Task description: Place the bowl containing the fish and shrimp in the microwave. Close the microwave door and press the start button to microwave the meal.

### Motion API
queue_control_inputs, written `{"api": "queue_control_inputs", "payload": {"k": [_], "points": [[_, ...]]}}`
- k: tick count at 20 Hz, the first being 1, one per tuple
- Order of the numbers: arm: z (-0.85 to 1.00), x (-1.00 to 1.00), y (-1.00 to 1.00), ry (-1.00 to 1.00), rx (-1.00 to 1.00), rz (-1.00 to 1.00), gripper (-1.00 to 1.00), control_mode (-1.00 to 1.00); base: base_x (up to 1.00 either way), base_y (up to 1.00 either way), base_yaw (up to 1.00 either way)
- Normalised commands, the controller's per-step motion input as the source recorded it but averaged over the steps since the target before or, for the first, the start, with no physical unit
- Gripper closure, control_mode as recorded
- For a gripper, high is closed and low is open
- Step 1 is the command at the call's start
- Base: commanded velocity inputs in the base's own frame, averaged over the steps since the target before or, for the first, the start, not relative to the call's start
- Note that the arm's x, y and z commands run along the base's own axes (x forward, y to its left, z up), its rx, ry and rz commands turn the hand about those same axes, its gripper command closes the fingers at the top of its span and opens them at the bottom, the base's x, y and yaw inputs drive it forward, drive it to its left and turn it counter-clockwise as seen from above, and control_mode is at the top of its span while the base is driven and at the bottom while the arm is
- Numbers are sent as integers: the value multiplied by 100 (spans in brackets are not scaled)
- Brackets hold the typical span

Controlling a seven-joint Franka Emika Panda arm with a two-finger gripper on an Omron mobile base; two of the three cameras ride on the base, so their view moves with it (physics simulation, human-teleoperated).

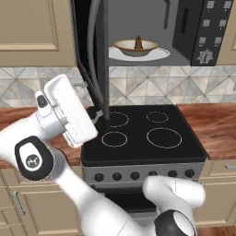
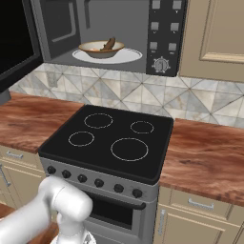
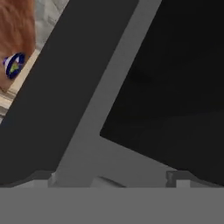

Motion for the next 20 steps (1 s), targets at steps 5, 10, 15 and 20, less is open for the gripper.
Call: {"api": "queue_control_inputs", "payload": {"k": [5,10,15,20], "points": [[0,-4,-100,-9,1,-16,-100,-100,0,0,0],[14,0,-100,-10,9,-5,-100,-100,0,0,0],[21,0,-100,-10,17,0,-100,-100,0,0,0],[2,16,-99,-5,26,10,-100,-100,0,0,0]]}}
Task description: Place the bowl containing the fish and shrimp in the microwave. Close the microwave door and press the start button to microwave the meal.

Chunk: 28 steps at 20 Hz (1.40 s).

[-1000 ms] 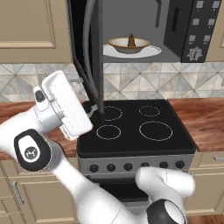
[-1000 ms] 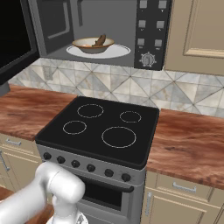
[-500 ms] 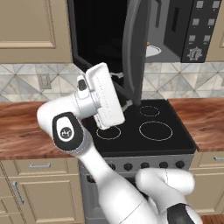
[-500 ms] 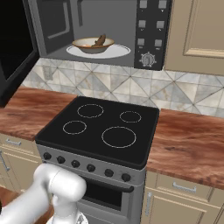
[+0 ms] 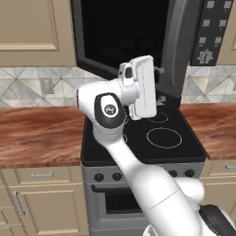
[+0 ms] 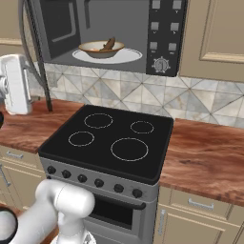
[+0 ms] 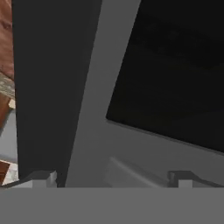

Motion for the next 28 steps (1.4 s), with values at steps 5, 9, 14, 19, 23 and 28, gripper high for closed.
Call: {"api": "queue_control_inputs", "payload": {"k": [5,9,14,19,23,28], "points": [[5,40,-87,-1,26,17,-100,-100,0,0,0],[0,44,-71,-2,26,21,-100,-100,0,0,0],[0,53,-60,-3,21,26,-100,-100,0,0,0],[-17,56,-39,-9,12,30,-100,-100,0,0,0],[-23,66,-12,-10,6,28,-100,-100,0,0,0],[-3,81,0,-5,3,24,-100,-100,0,0,0]]}}
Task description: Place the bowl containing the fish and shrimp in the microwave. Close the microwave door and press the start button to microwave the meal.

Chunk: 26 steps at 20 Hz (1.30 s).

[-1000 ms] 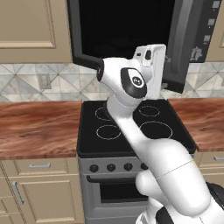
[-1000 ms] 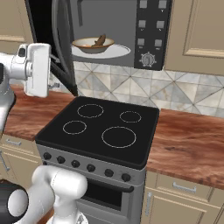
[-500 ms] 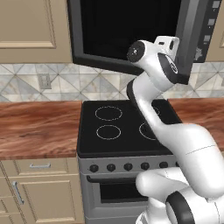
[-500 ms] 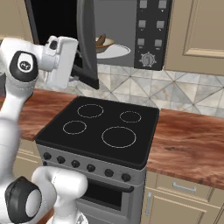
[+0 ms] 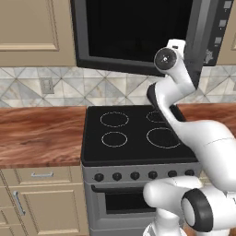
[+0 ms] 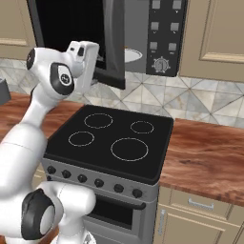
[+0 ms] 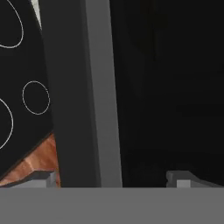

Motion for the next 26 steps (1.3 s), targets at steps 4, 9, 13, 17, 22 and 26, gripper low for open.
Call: {"api": "queue_control_inputs", "payload": {"k": [4,9,13,17,22,26], "points": [[13,86,0,-3,6,27,-100,-100,0,0,0],[42,70,0,0,2,23,-100,-100,0,0,0],[54,48,0,0,0,14,-100,-100,0,0,0],[25,38,0,1,0,8,-100,-100,0,0,0],[-27,65,0,13,-5,5,-100,-100,0,0,0],[-57,83,0,9,-7,4,-100,-100,0,0,0]]}}
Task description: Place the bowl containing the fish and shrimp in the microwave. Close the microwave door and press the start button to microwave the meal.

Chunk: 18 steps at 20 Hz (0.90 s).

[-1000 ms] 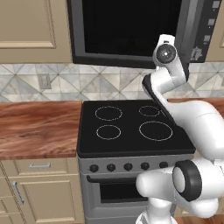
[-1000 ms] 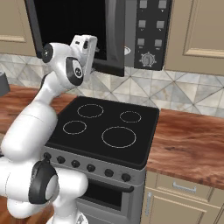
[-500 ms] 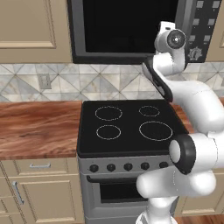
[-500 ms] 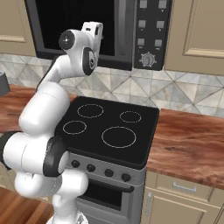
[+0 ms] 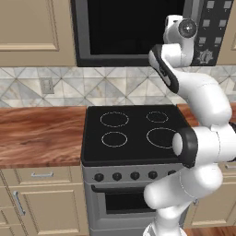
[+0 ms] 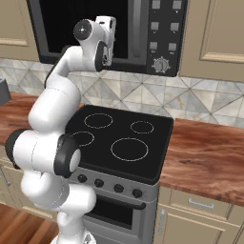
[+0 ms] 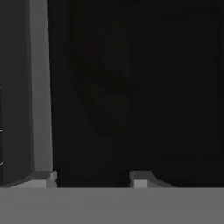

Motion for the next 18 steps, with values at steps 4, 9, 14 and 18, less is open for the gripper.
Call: {"api": "queue_control_inputs", "payload": {"k": [4,9,14,18], "points": [[-52,25,0,4,-8,3,-100,-100,0,0,0],[-100,-62,0,-12,-5,5,-100,-100,0,0,0],[1,-93,0,-23,0,4,-100,-100,0,0,0],[75,-100,0,-13,0,10,-100,-100,0,0,0]]}}
